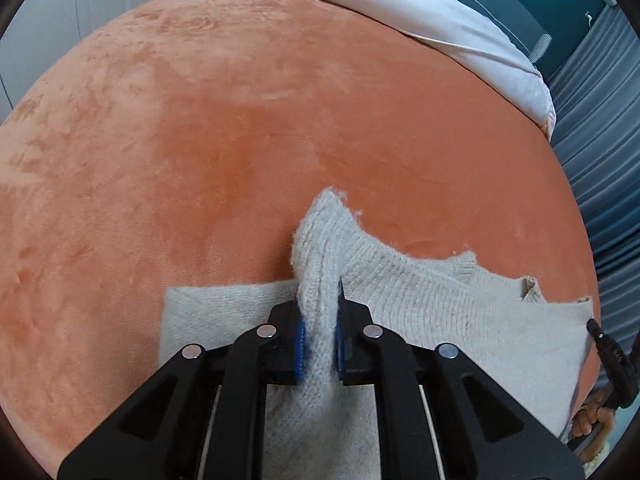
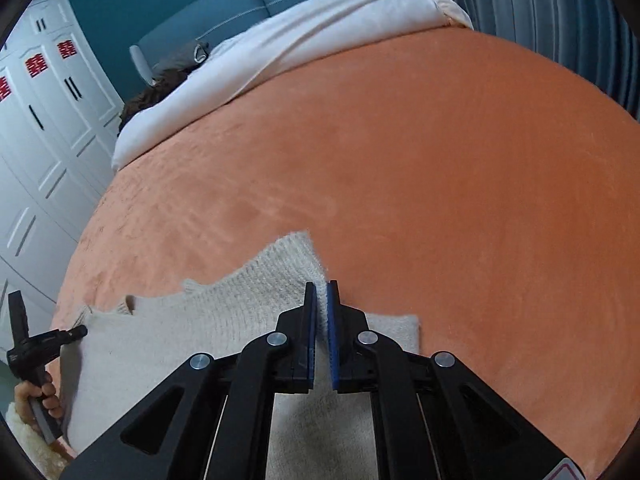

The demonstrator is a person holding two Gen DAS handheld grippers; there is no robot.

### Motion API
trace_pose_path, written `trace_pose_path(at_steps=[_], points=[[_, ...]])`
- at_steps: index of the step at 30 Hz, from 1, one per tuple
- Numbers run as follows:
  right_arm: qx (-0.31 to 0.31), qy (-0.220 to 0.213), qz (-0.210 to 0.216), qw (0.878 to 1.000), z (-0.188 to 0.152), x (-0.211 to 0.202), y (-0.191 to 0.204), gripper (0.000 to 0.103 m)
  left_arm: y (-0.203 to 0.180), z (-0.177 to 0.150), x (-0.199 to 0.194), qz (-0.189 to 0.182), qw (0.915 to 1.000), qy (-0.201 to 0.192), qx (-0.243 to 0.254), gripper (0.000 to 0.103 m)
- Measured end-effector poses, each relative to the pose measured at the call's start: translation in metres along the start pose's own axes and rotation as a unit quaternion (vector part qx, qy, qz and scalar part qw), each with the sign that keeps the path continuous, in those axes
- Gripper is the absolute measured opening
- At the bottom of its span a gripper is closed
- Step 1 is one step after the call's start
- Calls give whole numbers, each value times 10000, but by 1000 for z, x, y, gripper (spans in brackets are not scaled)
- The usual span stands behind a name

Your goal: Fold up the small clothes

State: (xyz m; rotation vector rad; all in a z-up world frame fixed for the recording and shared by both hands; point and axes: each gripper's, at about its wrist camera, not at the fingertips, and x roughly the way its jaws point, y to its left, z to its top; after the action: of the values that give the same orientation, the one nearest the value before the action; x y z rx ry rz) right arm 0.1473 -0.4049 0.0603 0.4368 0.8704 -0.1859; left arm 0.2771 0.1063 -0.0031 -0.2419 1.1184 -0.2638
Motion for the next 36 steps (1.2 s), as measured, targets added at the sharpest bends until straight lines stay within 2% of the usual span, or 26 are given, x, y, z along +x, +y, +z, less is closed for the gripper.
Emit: trace_pose_path(at_steps=[2,3,4,6,7,8,10,12,14,17,19,20,21,24,26,28,29,30,31,32,33,34,35,36], points=[[-95,548,-328,9979,-6,33,-10,5,7,3,11,43,9999,83,-46,11],[16,847,-332,9959,-8,51,-17,5,9,4,15,40,9999,112,-97,11],[203,863,-239,9958,-10,52,-25,5,11,5,17,18,9998,122,-162,12],[426,596,-124,9972,-5,31,-24,7,10,5,11,-36,9997,88,-210,15],[477,425,-175,9978,-4,16,-21,13,7,3,4,-26,9998,31,-180,19],[453,256,-219,9984,-5,0,-16,18,0,-2,-11,56,9999,-83,-108,20],[210,-19,-216,9995,-14,-34,-1,19,-12,-14,-39,84,9992,-387,105,20],[-184,49,124,9997,-33,-58,28,19,-34,-39,-74,-61,9966,-667,481,23],[-507,289,521,9969,-62,-67,61,19,-58,-69,-93,-359,9944,-727,674,38],[-804,818,1017,9882,-114,-62,110,19,-91,-117,-89,-626,9936,-398,847,40],[-996,1065,862,9855,-139,-46,126,16,-100,-141,-72,-527,9947,-59,876,40],[-996,1133,725,9859,-146,-42,122,14,-96,-152,-63,-433,9958,126,798,40],[-921,1119,586,9877,-150,-44,110,4,-87,-158,-59,-365,9967,198,699,40],[-294,1095,36,9935,-153,-57,45,3,-42,-163,-73,-186,9994,93,291,36],[157,1125,-361,9929,-157,-68,-5,0,-8,-164,-88,-40,10000,4,-27,34],[651,1147,17,9913,-157,-81,-38,0,15,-168,-100,36,9997,-36,-258,34],[739,1122,-14,9909,-156,-86,-39,0,26,-171,-105,-31,9991,-43,-433,33],[539,1050,-190,9928,-153,-91,-26,0,33,-174,-111,-134,9982,-58,-575,33],[306,956,-295,9945,-149,-95,-10,10,38,-176,-117,-120,9972,-102,-735,34],[111,861,-202,9960,-145,-97,11,14,40,-178,-124,63,9962,-204,-842,40],[-40,812,98,9966,-140,-98,35,14,37,-183,-132,204,9950,-365,-903,44],[-168,824,397,9957,-139,-97,57,14,38,-186,-139,241,9936,-496,-983,52],[-295,871,627,9938,-133,-94,76,14,40,-188,-144,196,9913,-614,-1150,61],[-457,908,816,9915,-131,-87,98,14,42,-188,-144,97,9891,-653,-1316,65]])
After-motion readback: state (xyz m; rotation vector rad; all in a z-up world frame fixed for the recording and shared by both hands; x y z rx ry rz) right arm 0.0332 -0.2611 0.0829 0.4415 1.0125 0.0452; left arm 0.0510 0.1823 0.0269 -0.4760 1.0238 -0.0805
